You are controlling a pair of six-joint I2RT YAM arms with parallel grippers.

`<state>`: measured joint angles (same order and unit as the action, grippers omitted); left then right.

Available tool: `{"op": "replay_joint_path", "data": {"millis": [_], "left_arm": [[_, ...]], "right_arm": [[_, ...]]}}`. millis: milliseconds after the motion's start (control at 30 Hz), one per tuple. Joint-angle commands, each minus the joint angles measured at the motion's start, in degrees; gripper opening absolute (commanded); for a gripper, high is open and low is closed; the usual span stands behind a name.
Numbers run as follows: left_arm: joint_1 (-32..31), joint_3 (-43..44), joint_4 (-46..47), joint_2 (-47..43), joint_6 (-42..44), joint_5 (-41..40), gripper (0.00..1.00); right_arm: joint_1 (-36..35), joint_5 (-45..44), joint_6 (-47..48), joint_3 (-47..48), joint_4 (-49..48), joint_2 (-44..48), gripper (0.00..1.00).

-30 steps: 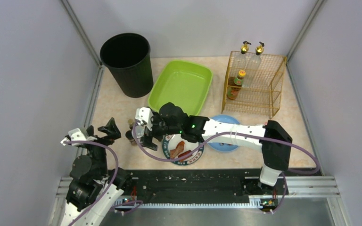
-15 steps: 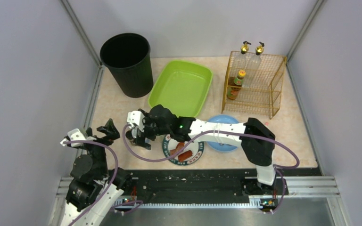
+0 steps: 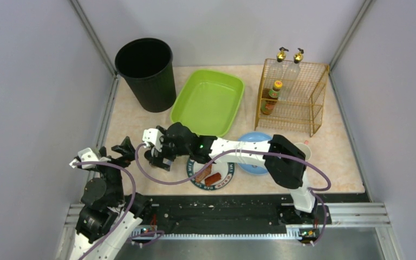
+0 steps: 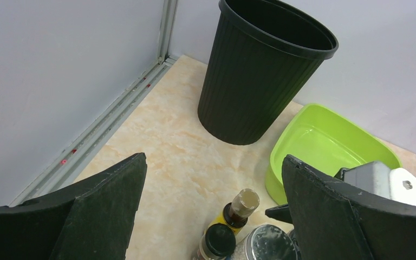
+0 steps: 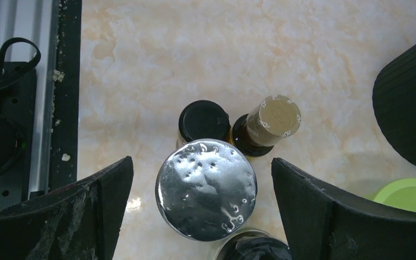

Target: Clear the kitchen counter

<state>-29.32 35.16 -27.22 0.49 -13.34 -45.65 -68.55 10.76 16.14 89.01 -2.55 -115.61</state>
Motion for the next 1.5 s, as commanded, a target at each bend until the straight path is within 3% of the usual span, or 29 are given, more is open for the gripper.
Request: {"op": "replay_joint_path", "data": {"millis": [0,200,333,433,667,1067,1333,1467], "left_arm": [[0.0,1.2,1.2,-6.9,0.4,1.0,0.99],[0.0,1.2,1.2,-6.9,0.4,1.0,0.99],[0.0,1.2,1.2,-6.9,0.4,1.0,0.98],[0.0,1.2,1.2,-7.0,0.4,1.1,0.98],[0.0,1.3,1.1,-6.9,0.5,1.0,0.98],[0.0,1.4,1.1,-6.9,0.5,1.0,0.97],[0.0,1.5,1.0,-6.9,0.5,1.1,0.97],[0.0,1.5,1.0,-6.9,0.4,1.3,0.97]], "right_arm": [[0.3,-0.1,-1.3,2.8,-2.2,-0.7,0.95],[0.8,0.6,-2.1,3.3,-1.2,-1.5,0.87],[1.0,1.4,-2.4,4.2,0.1,-1.8,0.73],[1.1,1.9,-2.6,4.6,0.8,-1.8,0.55],[1.1,1.6,-3.3,4.5,1.0,0.2,0.01],[0.6,0.3,-7.3,1.7,-1.6,16.7,0.00],[1.4,-12.9,-4.2,1.8,0.3,30.2,0.00],[5.3,-20.5,-3.2,1.1,2.3,35.3,0.00]]}}
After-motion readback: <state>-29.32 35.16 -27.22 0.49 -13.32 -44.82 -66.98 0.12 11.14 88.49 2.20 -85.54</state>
